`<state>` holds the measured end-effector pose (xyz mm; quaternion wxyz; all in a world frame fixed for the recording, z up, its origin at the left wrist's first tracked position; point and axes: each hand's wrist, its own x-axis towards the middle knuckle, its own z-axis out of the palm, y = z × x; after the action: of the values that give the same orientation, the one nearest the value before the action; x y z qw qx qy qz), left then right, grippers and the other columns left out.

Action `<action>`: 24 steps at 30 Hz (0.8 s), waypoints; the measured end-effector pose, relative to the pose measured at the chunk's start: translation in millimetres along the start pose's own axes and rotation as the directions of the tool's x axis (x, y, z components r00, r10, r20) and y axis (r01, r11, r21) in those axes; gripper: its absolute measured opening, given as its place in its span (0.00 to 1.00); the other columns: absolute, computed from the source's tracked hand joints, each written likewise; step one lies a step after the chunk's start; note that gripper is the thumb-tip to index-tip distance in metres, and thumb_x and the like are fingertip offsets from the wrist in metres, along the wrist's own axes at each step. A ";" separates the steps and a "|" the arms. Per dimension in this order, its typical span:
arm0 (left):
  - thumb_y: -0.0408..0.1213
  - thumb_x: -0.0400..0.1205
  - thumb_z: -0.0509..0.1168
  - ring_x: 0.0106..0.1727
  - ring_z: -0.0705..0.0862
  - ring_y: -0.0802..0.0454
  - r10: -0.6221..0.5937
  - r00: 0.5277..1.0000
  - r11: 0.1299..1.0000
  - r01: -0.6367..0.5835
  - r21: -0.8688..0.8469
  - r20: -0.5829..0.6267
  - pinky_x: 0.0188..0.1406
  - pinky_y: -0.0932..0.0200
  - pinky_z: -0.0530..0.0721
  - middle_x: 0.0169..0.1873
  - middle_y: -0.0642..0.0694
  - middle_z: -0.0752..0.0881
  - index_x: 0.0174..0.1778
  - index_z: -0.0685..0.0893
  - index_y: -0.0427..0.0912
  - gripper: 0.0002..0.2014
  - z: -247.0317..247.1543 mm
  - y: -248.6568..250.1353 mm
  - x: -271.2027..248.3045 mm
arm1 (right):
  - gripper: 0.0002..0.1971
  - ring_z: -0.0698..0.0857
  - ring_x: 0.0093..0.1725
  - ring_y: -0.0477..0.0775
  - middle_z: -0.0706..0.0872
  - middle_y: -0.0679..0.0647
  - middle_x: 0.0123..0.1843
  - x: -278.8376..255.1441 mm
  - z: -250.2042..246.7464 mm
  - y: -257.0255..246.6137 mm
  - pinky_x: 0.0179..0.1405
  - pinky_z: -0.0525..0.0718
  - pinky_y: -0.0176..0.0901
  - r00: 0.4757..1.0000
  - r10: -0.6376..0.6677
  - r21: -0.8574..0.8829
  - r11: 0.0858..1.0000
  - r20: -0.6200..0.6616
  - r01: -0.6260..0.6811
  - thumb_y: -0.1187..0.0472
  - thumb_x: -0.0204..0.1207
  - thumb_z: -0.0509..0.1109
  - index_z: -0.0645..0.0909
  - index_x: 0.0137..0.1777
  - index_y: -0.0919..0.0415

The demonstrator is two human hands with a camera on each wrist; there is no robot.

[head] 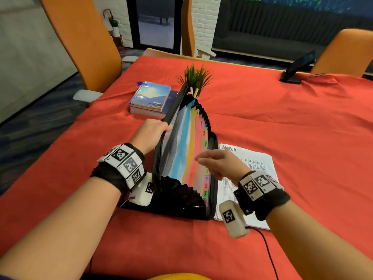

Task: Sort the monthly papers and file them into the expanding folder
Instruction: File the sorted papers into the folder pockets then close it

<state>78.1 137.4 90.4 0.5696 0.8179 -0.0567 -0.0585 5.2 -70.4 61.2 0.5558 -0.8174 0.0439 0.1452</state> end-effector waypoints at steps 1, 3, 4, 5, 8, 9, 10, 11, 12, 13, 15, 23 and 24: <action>0.44 0.64 0.62 0.40 0.72 0.52 -0.015 1.000 1.000 0.015 -0.023 -0.002 0.39 0.58 0.69 0.36 0.43 0.76 0.37 0.77 0.41 0.12 0.2 0.2 -0.3 | 0.05 0.74 0.25 0.45 0.77 0.50 0.28 0.2 -14.3 6.2 0.22 0.74 0.36 0.996 0.020 0.027 0.999 -0.090 -0.017 0.61 0.75 0.71 0.86 0.48 0.59; 0.44 0.62 0.62 0.38 0.71 0.51 -0.025 1.000 0.999 0.025 -0.039 0.001 0.39 0.55 0.68 0.37 0.42 0.75 0.40 0.77 0.41 0.14 -0.7 2.6 -2.7 | 0.04 0.77 0.31 0.47 0.82 0.55 0.37 1.9 -48.3 29.6 0.27 0.79 0.38 0.943 0.109 0.008 0.994 -0.316 -0.112 0.65 0.75 0.70 0.84 0.48 0.63; 0.43 0.63 0.62 0.35 0.71 0.51 -0.029 1.000 0.999 0.029 -0.045 0.003 0.37 0.55 0.68 0.34 0.43 0.75 0.41 0.78 0.41 0.14 -0.7 5.5 -4.7 | 0.06 0.79 0.34 0.49 0.85 0.58 0.43 2.0 -65.6 46.1 0.32 0.82 0.40 0.899 0.165 -0.043 0.979 -0.406 -0.199 0.65 0.74 0.70 0.84 0.50 0.65; 0.42 0.65 0.63 0.29 0.71 0.50 -0.034 0.999 0.998 0.034 -0.052 0.004 0.34 0.57 0.69 0.29 0.45 0.75 0.43 0.79 0.40 0.14 -0.4 7.6 -5.7 | 0.09 0.81 0.39 0.52 0.86 0.60 0.48 1.3 -81.1 65.5 0.38 0.84 0.44 0.852 0.226 -0.121 0.941 -0.472 -0.317 0.65 0.73 0.71 0.83 0.51 0.66; 0.27 0.78 0.60 0.15 0.74 0.64 -0.033 0.999 0.999 0.033 -0.042 0.000 0.18 0.73 0.69 0.10 0.58 0.74 0.47 0.83 0.35 0.07 2.6 9.3 -4.9 | 0.19 0.83 0.50 0.60 0.85 0.63 0.56 -12.3 -107.4 117.0 0.49 0.81 0.47 0.717 0.422 -0.346 0.667 -0.555 -0.660 0.55 0.70 0.76 0.81 0.53 0.68; 0.24 0.79 0.58 0.14 0.74 0.64 -0.040 0.999 0.999 0.040 -0.024 -0.004 0.15 0.75 0.67 0.08 0.59 0.74 0.44 0.83 0.35 0.09 4.4 8.9 -4.6 | 0.22 0.83 0.50 0.61 0.85 0.63 0.56 -17.8 -109.5 129.7 0.47 0.82 0.46 0.684 0.474 -0.362 0.602 -0.555 -0.711 0.51 0.67 0.77 0.80 0.53 0.67; 0.24 0.80 0.57 0.14 0.74 0.63 -0.049 0.999 0.999 0.048 -0.019 -0.008 0.13 0.75 0.67 0.08 0.59 0.74 0.41 0.83 0.35 0.10 6.0 7.2 -3.3 | 0.27 0.84 0.50 0.61 0.85 0.63 0.56 -21.9 -109.9 141.4 0.46 0.83 0.46 0.652 0.519 -0.348 0.568 -0.553 -0.746 0.48 0.64 0.79 0.80 0.55 0.68; 0.24 0.80 0.58 0.14 0.73 0.61 -0.059 0.998 0.998 0.059 -0.021 -0.008 0.12 0.73 0.66 0.08 0.58 0.74 0.40 0.83 0.36 0.09 7.6 6.6 -2.6 | 0.31 0.84 0.51 0.61 0.85 0.62 0.55 -24.2 -110.2 152.4 0.46 0.84 0.45 0.626 0.549 -0.322 0.552 -0.554 -0.769 0.46 0.61 0.80 0.79 0.56 0.68; 0.25 0.79 0.58 0.15 0.72 0.59 -0.068 0.998 0.997 0.068 -0.022 -0.007 0.12 0.72 0.66 0.09 0.57 0.74 0.41 0.84 0.36 0.09 9.3 6.0 -2.1 | 0.33 0.84 0.50 0.61 0.85 0.62 0.54 -26.5 -109.1 159.4 0.45 0.84 0.45 0.609 0.565 -0.302 0.545 -0.557 -0.782 0.44 0.58 0.81 0.80 0.56 0.68; 0.25 0.79 0.59 0.14 0.72 0.60 -0.075 0.997 0.997 0.075 -0.022 -0.003 0.12 0.71 0.67 0.09 0.57 0.75 0.43 0.84 0.35 0.09 11.2 6.0 -2.2 | 0.35 0.84 0.50 0.61 0.85 0.62 0.53 -27.4 -108.5 165.8 0.45 0.85 0.46 0.598 0.566 -0.293 0.540 -0.567 -0.789 0.43 0.56 0.82 0.80 0.55 0.67; 0.25 0.79 0.59 0.13 0.71 0.62 -0.082 0.997 0.997 0.082 -0.015 0.000 0.16 0.68 0.68 0.10 0.57 0.75 0.40 0.84 0.36 0.09 14.2 5.3 -2.0 | 0.36 0.84 0.51 0.63 0.85 0.62 0.52 -27.5 -107.7 172.9 0.47 0.85 0.49 0.581 0.558 -0.272 0.540 -0.592 -0.796 0.42 0.53 0.83 0.80 0.54 0.68; 0.23 0.80 0.56 0.15 0.76 0.69 -0.073 0.997 0.997 0.072 -0.016 -0.038 0.16 0.79 0.68 0.11 0.60 0.78 0.56 0.83 0.27 0.13 15.2 6.3 -5.5 | 0.10 0.81 0.53 0.68 0.78 0.67 0.58 -40.1 -113.8 177.8 0.49 0.79 0.53 0.610 0.276 -0.326 0.646 -0.743 -0.690 0.66 0.72 0.65 0.76 0.52 0.69; 0.23 0.80 0.56 0.15 0.76 0.68 -0.079 0.996 0.997 0.078 -0.021 -0.037 0.15 0.78 0.68 0.10 0.60 0.77 0.57 0.83 0.26 0.14 14.6 6.1 -6.2 | 0.05 0.81 0.47 0.67 0.82 0.67 0.53 -42.0 -116.8 179.7 0.43 0.78 0.49 0.624 0.259 -0.339 0.657 -0.738 -0.673 0.68 0.72 0.62 0.77 0.45 0.66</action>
<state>69.4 122.7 91.3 0.5757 0.8149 -0.0131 -0.0660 -54.7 -249.8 -48.0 0.1630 -0.9002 0.4036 0.0155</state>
